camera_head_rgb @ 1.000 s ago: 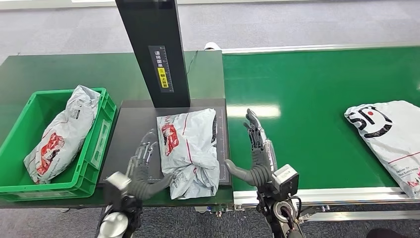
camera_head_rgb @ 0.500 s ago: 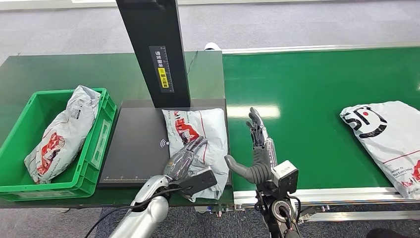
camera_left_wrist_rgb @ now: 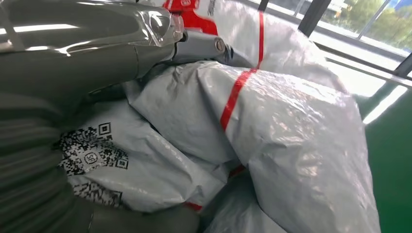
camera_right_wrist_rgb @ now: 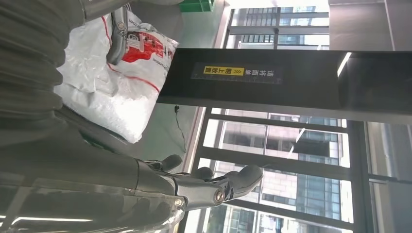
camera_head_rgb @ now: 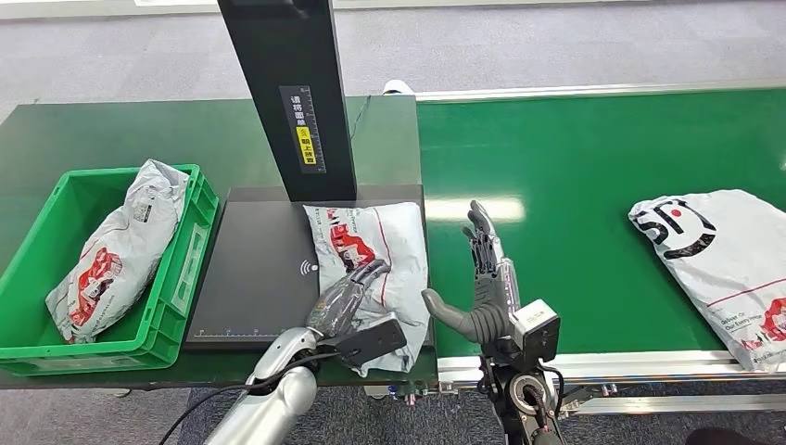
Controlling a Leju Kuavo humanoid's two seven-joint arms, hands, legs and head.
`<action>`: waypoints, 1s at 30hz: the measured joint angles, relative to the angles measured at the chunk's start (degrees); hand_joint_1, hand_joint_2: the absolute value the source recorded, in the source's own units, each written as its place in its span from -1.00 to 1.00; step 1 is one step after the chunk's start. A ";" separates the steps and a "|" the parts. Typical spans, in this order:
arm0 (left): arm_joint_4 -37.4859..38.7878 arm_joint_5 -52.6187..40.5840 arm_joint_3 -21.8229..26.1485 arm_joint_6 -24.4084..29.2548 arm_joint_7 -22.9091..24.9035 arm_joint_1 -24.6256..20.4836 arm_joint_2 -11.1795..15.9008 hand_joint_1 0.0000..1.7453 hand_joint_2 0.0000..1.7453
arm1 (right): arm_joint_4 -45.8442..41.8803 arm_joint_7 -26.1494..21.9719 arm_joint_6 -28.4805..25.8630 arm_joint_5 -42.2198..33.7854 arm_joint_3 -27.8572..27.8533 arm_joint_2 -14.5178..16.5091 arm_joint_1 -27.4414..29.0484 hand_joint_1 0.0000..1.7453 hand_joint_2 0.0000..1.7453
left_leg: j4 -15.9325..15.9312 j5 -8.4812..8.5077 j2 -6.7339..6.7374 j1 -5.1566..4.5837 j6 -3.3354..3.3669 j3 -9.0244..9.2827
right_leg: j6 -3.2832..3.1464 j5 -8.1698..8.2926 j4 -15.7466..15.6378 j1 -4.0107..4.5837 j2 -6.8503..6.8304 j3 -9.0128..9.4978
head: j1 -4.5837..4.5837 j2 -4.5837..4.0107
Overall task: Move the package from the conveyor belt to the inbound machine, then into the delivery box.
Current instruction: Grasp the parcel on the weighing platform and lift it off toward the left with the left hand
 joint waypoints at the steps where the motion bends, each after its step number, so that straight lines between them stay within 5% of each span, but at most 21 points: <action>1: -0.09 0.05 0.08 0.28 -0.38 0.01 0.00 1.00 1.00 | 0.00 -0.01 -0.04 0.00 -0.04 0.00 0.00 -1.00 1.00 | 0.00 0.00 0.00 0.00 0.00 0.00 | 0.00 0.00 0.00 0.00 0.00 0.00 | 0.00 0.00; 20: -2.77 2.62 0.98 6.06 -5.91 1.01 0.20 1.00 1.00 | 0.11 0.16 -0.99 -0.48 -0.59 0.00 0.38 -1.00 1.00 | 0.00 0.00 0.01 0.00 0.00 -0.02 | 0.00 0.00 0.00 0.00 0.00 -0.03 | -0.01 0.00; 30: -14.35 7.78 1.76 23.88 -22.31 5.34 1.52 1.00 1.00 | 0.10 0.16 -1.19 -1.84 -0.69 -0.02 1.25 -1.00 1.00 | 0.00 -0.01 0.04 0.00 0.00 -0.13 | 0.00 0.00 0.01 0.00 0.04 -0.15 | 0.00 0.00</action>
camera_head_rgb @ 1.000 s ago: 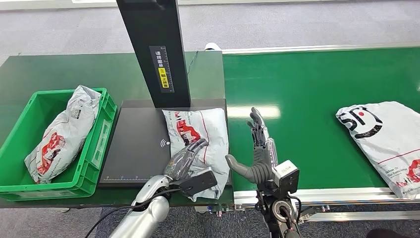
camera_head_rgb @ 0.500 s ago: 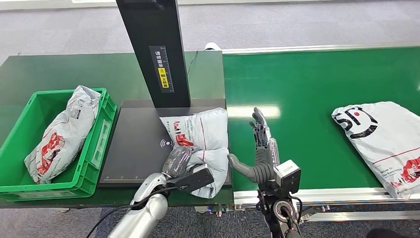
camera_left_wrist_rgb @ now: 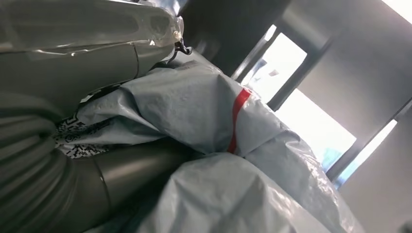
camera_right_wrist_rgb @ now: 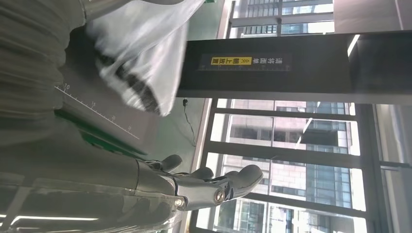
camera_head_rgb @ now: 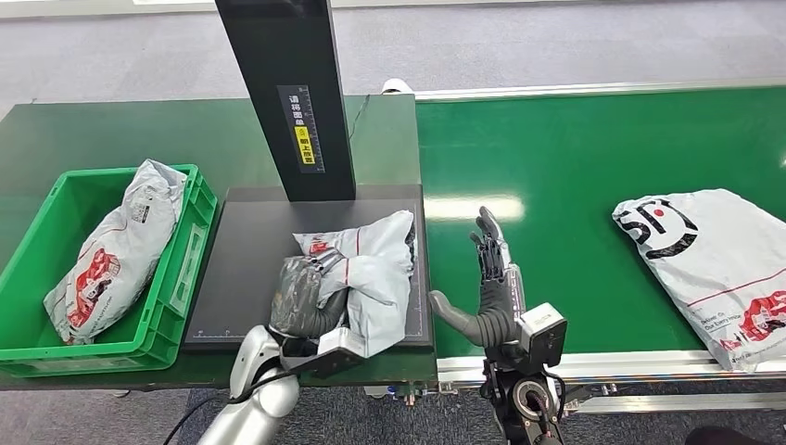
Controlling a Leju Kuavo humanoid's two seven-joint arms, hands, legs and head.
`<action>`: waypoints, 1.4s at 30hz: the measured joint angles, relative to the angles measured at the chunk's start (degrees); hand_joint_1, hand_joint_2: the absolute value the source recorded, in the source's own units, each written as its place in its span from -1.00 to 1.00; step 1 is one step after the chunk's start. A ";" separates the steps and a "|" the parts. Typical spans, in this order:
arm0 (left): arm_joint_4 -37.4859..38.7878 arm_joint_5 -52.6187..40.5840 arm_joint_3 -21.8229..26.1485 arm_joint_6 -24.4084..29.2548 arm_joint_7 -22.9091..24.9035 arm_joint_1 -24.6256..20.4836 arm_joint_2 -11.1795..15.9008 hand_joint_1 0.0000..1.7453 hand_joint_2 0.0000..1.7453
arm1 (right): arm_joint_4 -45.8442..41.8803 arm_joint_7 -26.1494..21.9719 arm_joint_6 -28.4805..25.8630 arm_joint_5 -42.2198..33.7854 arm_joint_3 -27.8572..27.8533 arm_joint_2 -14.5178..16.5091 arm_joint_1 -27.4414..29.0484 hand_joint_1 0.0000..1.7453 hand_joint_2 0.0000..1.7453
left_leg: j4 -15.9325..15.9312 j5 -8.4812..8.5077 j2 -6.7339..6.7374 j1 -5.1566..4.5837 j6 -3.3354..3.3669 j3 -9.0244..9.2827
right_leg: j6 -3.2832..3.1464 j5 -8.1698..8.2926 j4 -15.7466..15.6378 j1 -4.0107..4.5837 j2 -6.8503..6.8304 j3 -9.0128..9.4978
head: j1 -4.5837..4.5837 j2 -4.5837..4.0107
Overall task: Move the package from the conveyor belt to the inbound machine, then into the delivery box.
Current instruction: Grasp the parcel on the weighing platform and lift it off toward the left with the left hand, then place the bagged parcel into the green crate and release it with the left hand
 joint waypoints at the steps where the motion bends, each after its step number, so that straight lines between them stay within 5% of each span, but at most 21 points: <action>1: -1.85 0.12 -0.03 2.16 -1.65 0.57 0.16 1.00 1.00 | 0.01 0.00 -0.07 -0.18 -0.01 0.00 -0.02 -1.00 1.00 | 0.00 0.00 -0.01 0.00 0.00 -0.01 | 0.00 0.00 0.00 0.00 0.00 0.00 | 0.00 0.00; 7: -13.63 -13.20 0.76 11.28 -7.31 3.98 0.57 1.00 1.00 | 0.23 0.00 -0.64 -0.96 0.03 -0.02 -0.26 -1.00 1.00 | 0.00 0.00 -0.01 0.00 0.00 -0.02 | 0.00 0.00 0.00 0.00 0.00 0.00 | -0.01 0.00; 15: -25.15 -24.71 7.08 12.03 -8.40 5.48 0.20 1.00 1.00 | 0.62 0.00 -0.95 -1.58 0.02 -0.06 -0.34 -1.00 1.00 | 0.00 0.01 0.01 0.01 0.00 0.02 | 0.00 0.00 0.00 0.01 0.01 0.01 | 0.00 0.00; 24: -22.45 -25.15 23.75 12.03 -2.32 0.27 0.59 1.00 1.00 | -0.58 0.00 -1.27 -1.61 -0.20 -0.32 1.81 -1.00 1.00 | -0.01 0.02 0.04 0.01 -0.01 0.05 | 0.00 0.00 0.01 0.02 0.05 -0.01 | 0.00 0.00; 32: -17.31 -24.86 33.13 12.04 6.00 -3.65 1.59 1.00 1.00 | -2.21 0.31 -1.57 -1.53 -0.90 -0.37 2.59 -1.00 1.00 | -0.01 0.01 0.08 0.01 -0.01 0.01 | 0.00 0.00 0.01 0.02 0.08 -0.03 | 0.01 0.00; 42: -13.60 -19.88 46.60 12.09 1.85 -6.61 2.73 1.00 1.00 | -3.46 0.59 -1.70 -1.46 -1.67 -0.37 3.47 -1.00 1.00 | -0.01 0.01 0.10 0.05 -0.02 -0.01 | -0.01 -0.01 0.01 0.06 0.10 -0.06 | 0.02 0.00</action>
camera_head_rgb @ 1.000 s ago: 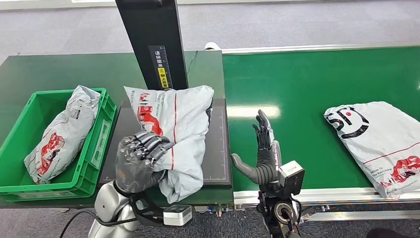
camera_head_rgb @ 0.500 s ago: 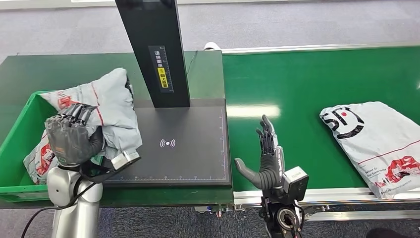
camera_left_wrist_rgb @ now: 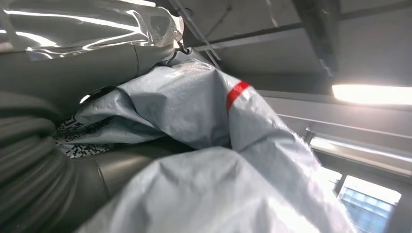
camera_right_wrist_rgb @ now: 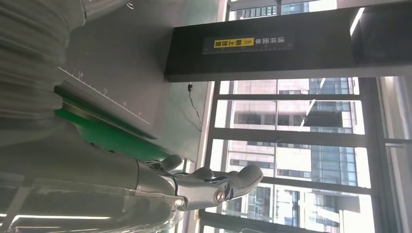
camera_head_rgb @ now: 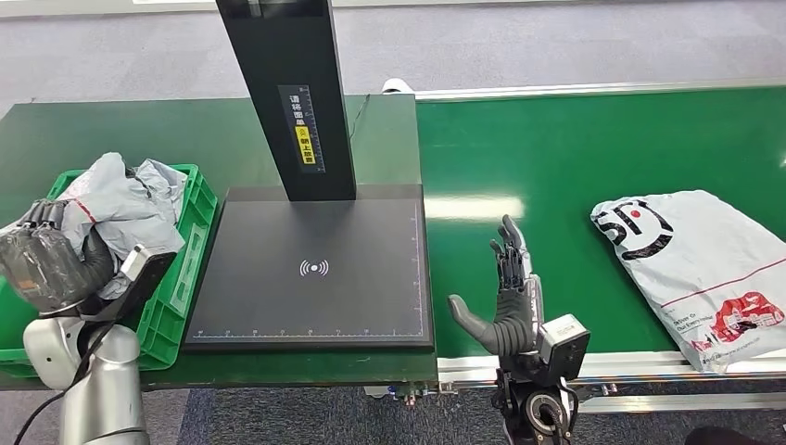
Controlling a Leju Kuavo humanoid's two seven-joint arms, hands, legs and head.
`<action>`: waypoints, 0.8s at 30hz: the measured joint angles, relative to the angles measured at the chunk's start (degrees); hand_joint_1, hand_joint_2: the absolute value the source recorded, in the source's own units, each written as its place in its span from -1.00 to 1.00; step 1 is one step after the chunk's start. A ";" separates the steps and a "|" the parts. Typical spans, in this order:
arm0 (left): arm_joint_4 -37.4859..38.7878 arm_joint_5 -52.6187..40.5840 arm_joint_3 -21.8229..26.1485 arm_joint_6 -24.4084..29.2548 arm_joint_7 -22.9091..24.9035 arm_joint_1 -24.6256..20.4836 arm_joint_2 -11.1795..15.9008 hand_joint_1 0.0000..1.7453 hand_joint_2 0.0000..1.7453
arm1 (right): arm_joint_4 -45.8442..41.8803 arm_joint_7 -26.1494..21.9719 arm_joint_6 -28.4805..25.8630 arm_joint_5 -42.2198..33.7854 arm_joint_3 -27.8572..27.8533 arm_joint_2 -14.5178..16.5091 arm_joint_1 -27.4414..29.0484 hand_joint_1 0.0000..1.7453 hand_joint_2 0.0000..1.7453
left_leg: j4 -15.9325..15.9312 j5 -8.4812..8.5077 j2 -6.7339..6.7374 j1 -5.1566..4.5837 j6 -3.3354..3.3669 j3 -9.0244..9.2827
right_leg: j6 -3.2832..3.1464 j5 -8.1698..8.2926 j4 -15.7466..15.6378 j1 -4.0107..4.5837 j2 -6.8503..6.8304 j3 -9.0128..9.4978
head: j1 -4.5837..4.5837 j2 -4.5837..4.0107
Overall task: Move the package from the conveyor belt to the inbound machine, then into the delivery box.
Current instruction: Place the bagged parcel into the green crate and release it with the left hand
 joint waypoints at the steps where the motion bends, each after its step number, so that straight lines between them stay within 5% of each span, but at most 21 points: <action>1: 0.04 0.43 1.36 0.01 -0.83 -0.24 -0.10 1.00 1.00 | -0.07 0.00 -0.01 0.00 -0.07 0.00 0.10 -1.00 1.00 | 0.00 0.00 0.02 0.00 0.00 0.00 | 0.00 0.00 0.00 0.00 0.01 0.00 | 0.00 0.00; 10: -0.38 5.39 11.66 0.08 -3.65 -0.51 -1.05 1.00 1.00 | -0.36 0.00 -0.03 0.13 -0.64 0.00 1.06 -1.00 1.00 | -0.01 -0.02 0.01 0.02 -0.02 0.00 | -0.01 -0.01 0.00 0.02 0.03 -0.04 | -0.02 0.00; 19: 2.67 -2.21 6.75 0.08 1.13 0.92 -0.20 1.00 1.00 | -0.36 -0.09 0.08 0.22 -0.81 -0.04 1.11 -1.00 1.00 | 0.00 -0.02 0.01 0.00 -0.02 0.02 | 0.00 0.01 -0.01 -0.01 0.02 0.01 | -0.01 0.00; 20: 3.26 -2.49 6.10 0.01 2.51 0.91 0.02 0.90 1.00 | -0.36 -0.09 0.08 0.22 -0.84 -0.04 1.10 -1.00 1.00 | 0.00 -0.02 -0.01 0.00 -0.02 0.02 | 0.00 0.00 -0.01 -0.01 0.02 0.00 | -0.01 0.00; 24: 7.49 -1.00 1.03 -1.66 8.94 0.61 2.44 -0.99 1.00 | -0.36 -0.12 0.39 0.13 -1.01 -0.07 1.01 -1.00 1.00 | 0.00 -0.01 -0.03 0.03 -0.02 0.03 | 0.00 0.00 0.00 0.03 0.02 -0.02 | -0.02 0.00</action>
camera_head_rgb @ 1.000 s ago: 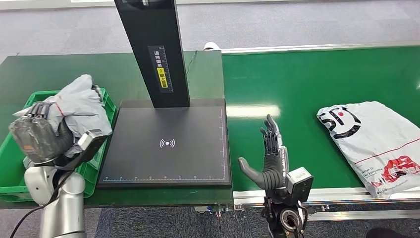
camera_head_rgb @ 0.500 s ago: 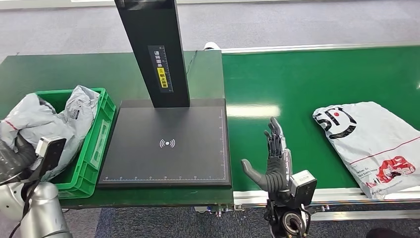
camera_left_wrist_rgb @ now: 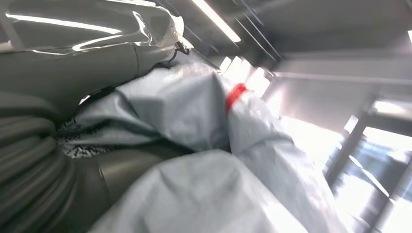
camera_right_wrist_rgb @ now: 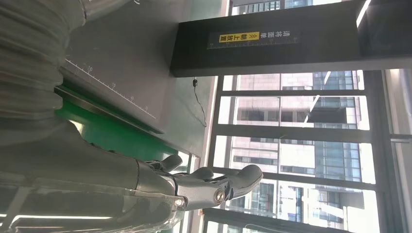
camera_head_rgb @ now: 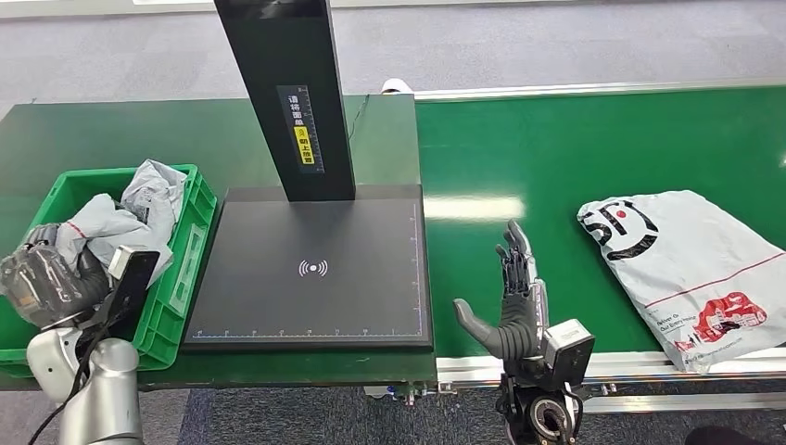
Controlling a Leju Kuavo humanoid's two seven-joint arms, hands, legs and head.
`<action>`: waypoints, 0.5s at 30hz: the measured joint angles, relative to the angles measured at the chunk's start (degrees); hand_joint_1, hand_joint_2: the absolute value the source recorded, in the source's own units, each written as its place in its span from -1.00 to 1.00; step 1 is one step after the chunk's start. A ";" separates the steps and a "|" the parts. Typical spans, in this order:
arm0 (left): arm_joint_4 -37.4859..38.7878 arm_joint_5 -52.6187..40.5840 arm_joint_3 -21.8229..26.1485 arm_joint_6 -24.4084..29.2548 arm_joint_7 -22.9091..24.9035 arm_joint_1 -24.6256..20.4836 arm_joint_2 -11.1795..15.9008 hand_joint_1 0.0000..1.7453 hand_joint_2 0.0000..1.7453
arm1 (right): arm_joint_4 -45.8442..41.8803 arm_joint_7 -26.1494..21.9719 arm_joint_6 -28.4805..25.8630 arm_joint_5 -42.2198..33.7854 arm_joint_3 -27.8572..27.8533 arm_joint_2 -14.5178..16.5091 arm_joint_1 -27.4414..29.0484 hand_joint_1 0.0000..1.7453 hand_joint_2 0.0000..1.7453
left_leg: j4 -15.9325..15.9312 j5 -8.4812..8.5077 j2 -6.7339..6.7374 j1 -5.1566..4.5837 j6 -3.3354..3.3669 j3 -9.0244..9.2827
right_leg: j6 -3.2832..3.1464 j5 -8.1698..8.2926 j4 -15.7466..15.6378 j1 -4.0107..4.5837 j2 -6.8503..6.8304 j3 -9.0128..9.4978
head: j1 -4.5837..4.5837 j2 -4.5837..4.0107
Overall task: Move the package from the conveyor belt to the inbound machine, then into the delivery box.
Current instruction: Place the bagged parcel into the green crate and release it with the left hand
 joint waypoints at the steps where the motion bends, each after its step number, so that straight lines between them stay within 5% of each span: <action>1: 0.91 0.74 -1.71 -0.50 0.36 -0.04 0.65 -1.00 1.00 | 0.01 -0.01 0.26 -0.08 -0.08 -0.02 -0.08 -1.00 1.00 | 0.00 0.00 0.00 0.00 0.00 0.00 | 0.00 0.00 0.00 0.01 0.00 0.01 | 0.00 0.00; 6: 3.54 2.28 -9.19 -1.58 0.25 -0.09 2.84 -1.00 1.00 | 0.02 -0.07 0.93 -0.28 -0.32 -0.04 -0.59 -1.00 1.00 | 0.00 0.00 0.01 -0.03 0.00 0.00 | 0.00 0.00 0.00 -0.03 0.00 0.06 | 0.02 0.00; 15: 4.91 5.80 -13.09 -1.06 1.05 -0.15 4.17 -1.00 1.00 | 0.02 -0.08 1.16 -0.28 -0.60 -0.04 -0.67 -1.00 1.00 | 0.00 0.00 0.00 -0.02 0.00 0.00 | 0.00 0.00 0.00 -0.03 0.00 0.04 | 0.01 0.00</action>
